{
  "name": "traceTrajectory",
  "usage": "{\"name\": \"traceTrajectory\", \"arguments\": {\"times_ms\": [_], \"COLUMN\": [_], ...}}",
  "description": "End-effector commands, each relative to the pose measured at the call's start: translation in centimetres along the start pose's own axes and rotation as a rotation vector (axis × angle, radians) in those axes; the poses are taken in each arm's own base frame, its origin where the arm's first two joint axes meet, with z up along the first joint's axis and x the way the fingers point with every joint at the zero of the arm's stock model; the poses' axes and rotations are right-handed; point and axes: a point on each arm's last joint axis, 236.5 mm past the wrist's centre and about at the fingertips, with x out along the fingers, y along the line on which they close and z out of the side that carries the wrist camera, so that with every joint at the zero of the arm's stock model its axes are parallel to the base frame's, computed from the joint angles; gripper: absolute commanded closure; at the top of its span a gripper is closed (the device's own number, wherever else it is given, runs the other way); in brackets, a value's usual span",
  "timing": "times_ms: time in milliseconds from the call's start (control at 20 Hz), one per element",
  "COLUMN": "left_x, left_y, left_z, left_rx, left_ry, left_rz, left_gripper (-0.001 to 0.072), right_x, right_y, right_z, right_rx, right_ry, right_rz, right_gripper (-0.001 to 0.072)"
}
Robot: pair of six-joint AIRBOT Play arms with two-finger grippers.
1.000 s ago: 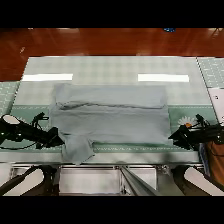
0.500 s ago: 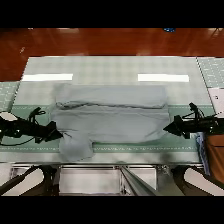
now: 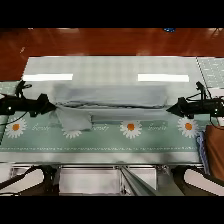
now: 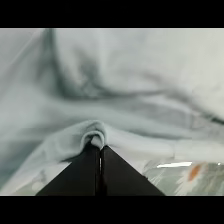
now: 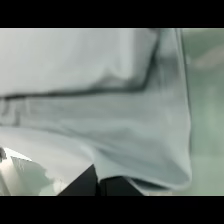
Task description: Fold the shirts.
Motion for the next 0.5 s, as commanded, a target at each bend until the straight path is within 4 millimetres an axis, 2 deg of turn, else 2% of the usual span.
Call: {"name": "traceTrajectory", "arguments": {"times_ms": [0,100,200,450], "left_x": [1.2,1.7,2.2,4.1], "left_y": [-3.3,-4.0,-4.3,-3.5], "left_z": [5.4,7.9,9.5,10.8], "left_rx": [0.01,-0.011,-0.02,-0.043], "left_ry": [-0.054,-0.056,-0.043,-0.001], "left_rz": [-0.047,-0.056,-0.064,-0.063], "left_gripper": [0.0691,0.0691,0.0691,0.0691], "right_x": [0.9,1.5,1.9,2.5], "right_y": [1.5,2.5,2.9,2.8], "right_z": [5.3,6.4,7.8,11.0], "right_rx": [0.012,0.01,-0.009,0.001], "right_ry": [-0.096,-0.074,-0.082,-0.114], "right_rz": [0.023,0.056,0.055,0.068], "right_gripper": [0.068,0.068,0.068,0.068]}}
